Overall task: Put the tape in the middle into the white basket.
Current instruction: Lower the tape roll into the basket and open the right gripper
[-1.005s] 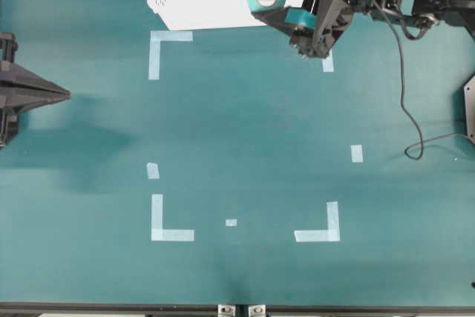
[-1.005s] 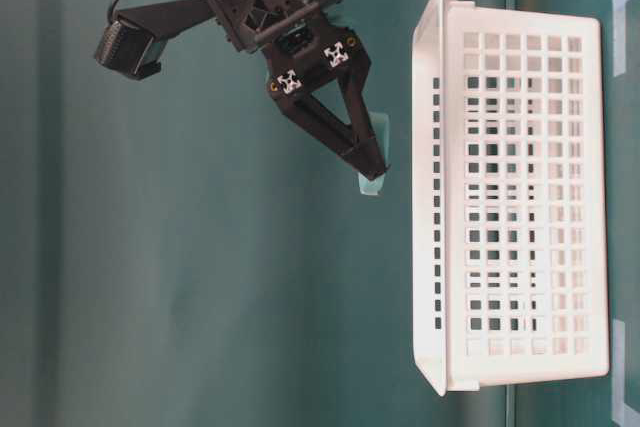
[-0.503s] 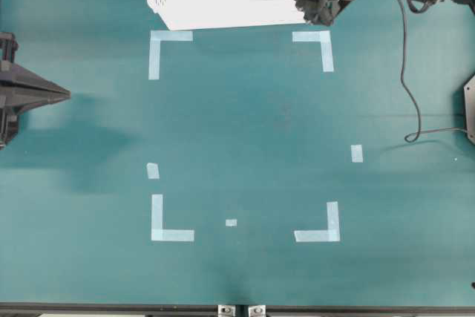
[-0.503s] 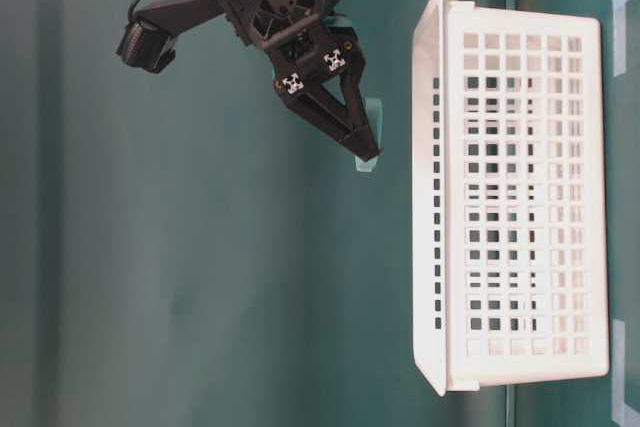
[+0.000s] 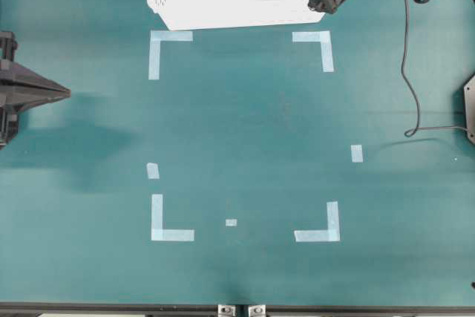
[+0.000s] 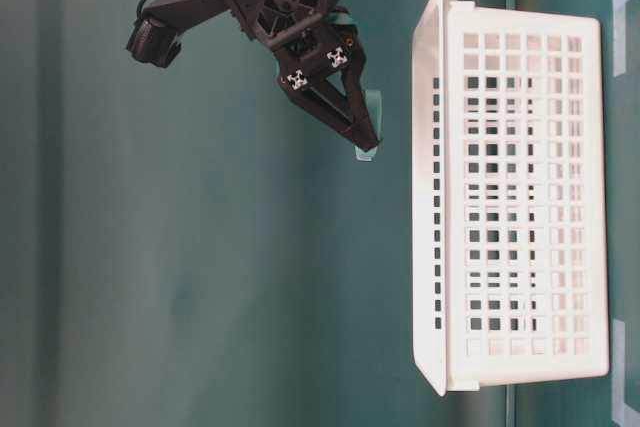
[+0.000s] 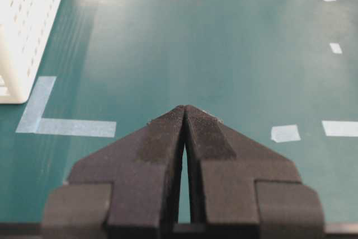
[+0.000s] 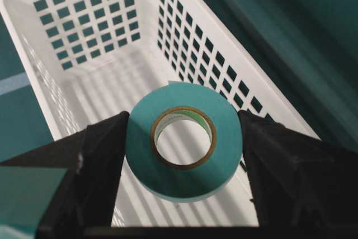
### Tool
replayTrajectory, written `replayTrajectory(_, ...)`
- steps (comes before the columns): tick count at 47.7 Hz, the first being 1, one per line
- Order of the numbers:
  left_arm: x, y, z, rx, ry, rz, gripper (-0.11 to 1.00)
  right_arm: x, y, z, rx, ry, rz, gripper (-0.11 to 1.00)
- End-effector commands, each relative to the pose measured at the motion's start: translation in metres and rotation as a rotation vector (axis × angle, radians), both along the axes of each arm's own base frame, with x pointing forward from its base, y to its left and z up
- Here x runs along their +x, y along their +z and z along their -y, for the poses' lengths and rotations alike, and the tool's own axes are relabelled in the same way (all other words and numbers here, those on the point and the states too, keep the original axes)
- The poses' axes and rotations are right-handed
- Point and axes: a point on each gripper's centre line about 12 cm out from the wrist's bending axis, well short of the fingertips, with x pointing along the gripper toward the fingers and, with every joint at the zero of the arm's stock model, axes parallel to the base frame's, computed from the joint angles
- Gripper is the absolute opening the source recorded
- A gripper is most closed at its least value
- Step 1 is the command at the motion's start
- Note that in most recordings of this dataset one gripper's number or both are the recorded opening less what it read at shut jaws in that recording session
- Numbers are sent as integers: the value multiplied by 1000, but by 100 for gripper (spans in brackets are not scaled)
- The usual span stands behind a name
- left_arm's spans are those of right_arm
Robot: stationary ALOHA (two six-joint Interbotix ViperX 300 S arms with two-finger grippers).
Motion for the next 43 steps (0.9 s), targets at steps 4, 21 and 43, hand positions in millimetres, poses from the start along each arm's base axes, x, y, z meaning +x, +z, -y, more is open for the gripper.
replayTrajectory(4,2,5,-1,-1,5,15,-11,1,11,1,-15,-3,37,68)
replayTrajectory(21,2,5,-1,-1,5,12,-11,0,14,1,-10,-7,48,97)
replayTrajectory(43,2,5,-1,-1,5,15,-11,6,25,-28,-22,72,79,97)
